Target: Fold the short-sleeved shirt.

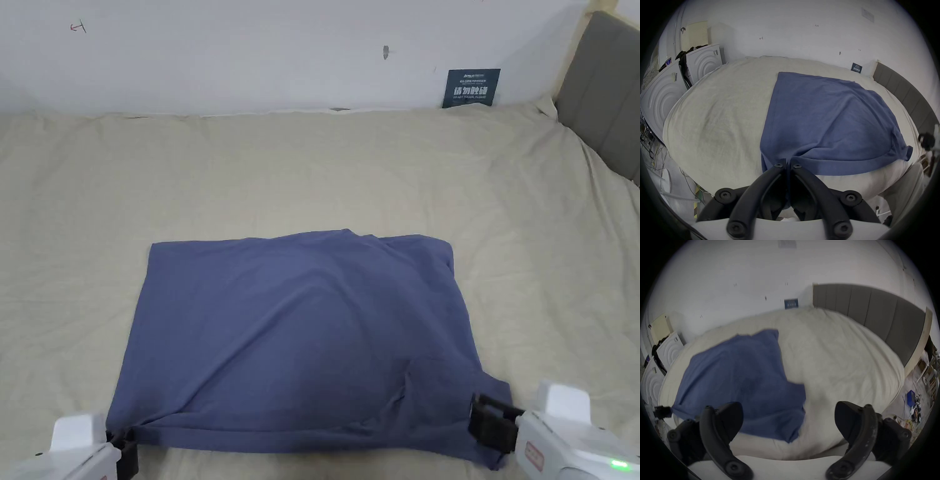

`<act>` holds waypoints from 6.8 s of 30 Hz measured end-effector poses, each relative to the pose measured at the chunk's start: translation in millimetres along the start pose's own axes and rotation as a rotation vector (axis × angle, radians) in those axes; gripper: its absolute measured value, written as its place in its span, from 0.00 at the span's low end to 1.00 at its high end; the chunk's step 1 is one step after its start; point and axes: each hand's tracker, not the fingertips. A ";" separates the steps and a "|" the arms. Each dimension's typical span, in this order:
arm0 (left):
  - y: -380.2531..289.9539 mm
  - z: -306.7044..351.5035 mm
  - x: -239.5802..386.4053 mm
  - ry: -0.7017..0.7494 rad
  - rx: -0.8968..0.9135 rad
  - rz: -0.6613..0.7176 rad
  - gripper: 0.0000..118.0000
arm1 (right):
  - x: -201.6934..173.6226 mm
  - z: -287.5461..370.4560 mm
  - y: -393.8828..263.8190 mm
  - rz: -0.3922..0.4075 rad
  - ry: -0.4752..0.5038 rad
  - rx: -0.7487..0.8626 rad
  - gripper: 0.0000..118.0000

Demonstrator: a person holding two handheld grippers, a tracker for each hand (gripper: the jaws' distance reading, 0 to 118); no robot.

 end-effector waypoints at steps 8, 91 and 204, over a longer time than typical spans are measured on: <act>3.2 -2.6 3.8 0.009 0.002 -0.001 0.04 | -13.0 -47.7 -21.5 0.075 0.044 -0.150 0.18; 144.4 -31.1 8.1 -0.054 0.053 0.050 0.75 | -91.7 70.5 135.6 0.253 0.098 0.564 0.01; 255.0 -127.0 -11.3 -0.046 0.085 -0.042 0.00 | -143.5 12.0 179.8 0.256 0.090 0.543 0.01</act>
